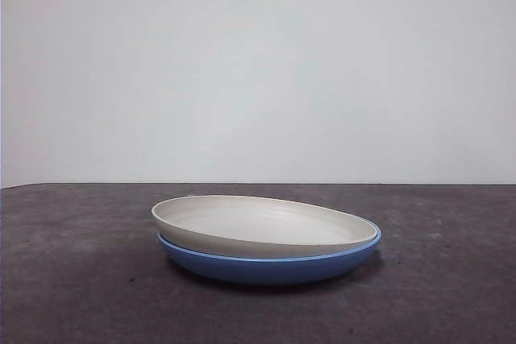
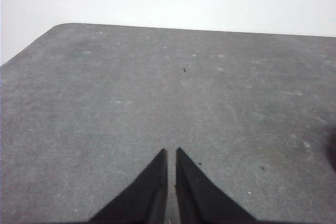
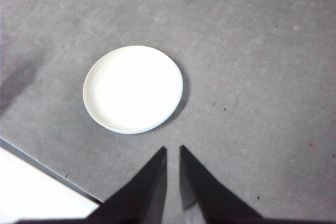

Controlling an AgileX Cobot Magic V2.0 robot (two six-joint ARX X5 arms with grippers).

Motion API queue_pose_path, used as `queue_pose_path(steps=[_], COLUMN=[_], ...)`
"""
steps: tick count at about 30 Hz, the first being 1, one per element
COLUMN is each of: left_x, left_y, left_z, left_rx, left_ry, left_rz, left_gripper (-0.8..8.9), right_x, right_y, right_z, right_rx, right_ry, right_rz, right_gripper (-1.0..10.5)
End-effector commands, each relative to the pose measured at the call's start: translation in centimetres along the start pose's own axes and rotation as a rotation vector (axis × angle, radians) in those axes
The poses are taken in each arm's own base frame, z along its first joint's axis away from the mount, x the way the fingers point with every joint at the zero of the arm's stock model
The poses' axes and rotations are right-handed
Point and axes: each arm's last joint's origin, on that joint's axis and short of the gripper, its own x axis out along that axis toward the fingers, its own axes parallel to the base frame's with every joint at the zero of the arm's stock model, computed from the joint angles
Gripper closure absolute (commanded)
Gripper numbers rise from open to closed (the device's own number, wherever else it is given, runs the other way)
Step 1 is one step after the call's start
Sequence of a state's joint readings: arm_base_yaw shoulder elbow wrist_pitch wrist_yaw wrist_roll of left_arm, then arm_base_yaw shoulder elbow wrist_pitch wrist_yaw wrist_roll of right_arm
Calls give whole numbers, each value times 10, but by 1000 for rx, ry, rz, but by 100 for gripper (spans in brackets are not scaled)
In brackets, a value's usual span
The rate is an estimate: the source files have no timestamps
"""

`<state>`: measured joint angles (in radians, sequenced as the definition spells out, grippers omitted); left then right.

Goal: Pick up the white plate, put it on the blue plate, put it on desk

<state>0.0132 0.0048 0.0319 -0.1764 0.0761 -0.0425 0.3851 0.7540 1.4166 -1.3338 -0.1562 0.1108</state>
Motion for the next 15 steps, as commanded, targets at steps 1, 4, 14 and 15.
queue_pose_path(steps=[1,4,14,15], left_x=[2,2,2,2], left_y=[1,1,1,1], left_z=[-7,-7,-7,-7], left_rx=[28,28,28,28], left_ry=[27,26,27,27], left_rz=[9,8,8,8], left_gripper=[787,787,787,787], right_x=[-2,-2,-2,-2], right_y=[0,0,0,0], right_z=[-1,-1,-1,-1], right_rx=[-5,-5,-5,-5], right_ry=[29,29,29,29], right_rz=[0,0,0,0], right_gripper=[911,911,911,911])
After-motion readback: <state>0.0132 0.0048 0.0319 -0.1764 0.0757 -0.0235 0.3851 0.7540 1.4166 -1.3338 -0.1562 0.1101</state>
